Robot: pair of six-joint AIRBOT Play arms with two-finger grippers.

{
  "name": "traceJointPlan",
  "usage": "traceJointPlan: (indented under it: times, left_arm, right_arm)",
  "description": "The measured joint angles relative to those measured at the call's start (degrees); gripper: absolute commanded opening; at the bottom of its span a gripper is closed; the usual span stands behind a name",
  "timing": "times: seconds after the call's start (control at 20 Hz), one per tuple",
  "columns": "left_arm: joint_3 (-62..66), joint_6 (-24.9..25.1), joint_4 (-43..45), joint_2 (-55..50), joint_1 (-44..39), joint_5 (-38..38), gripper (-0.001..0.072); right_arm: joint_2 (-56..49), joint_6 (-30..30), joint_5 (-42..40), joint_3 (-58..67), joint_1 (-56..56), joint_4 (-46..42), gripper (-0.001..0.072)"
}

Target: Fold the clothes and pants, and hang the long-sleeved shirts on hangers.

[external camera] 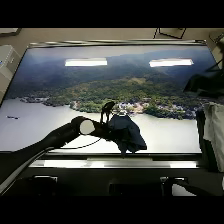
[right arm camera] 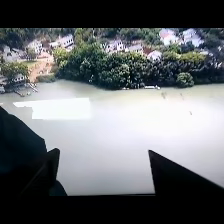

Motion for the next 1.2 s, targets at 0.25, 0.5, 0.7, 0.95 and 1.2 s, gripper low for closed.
traceJointPlan:
  times: [0.25, 0.5, 0.7, 0.95, 1.2]
  left_arm:
    - [4.66, 8.70, -3.17, 7.28, 12.98, -14.45, 0.0714]
    - [3.32, 10.88, 2.27, 9.64, 26.36, -22.47, 0.0714]
    - [-3.48, 13.03, -0.61, 4.72, 29.35, -18.95, 0.0713]
    - [-10.91, 19.76, -9.51, 0.70, 27.61, -18.86, 0.0712]
    - [-19.30, 27.45, -21.99, 0.09, 21.84, -15.78, 0.0713]
  right_arm:
    - [-1.03, -1.40, -0.15, -17.09, 0.00, 8.48, 0.0706]
    - [-1.18, -3.93, -4.61, -32.54, 0.02, 15.28, 0.0706]
    - [-1.16, -4.57, -7.08, -40.46, 0.04, 17.49, 0.0705]
    - [-0.24, -5.60, -10.86, -47.15, 0.11, 18.71, 0.0705]
    - [0.04, -6.47, -14.05, -51.69, 0.11, 20.17, 0.0705]
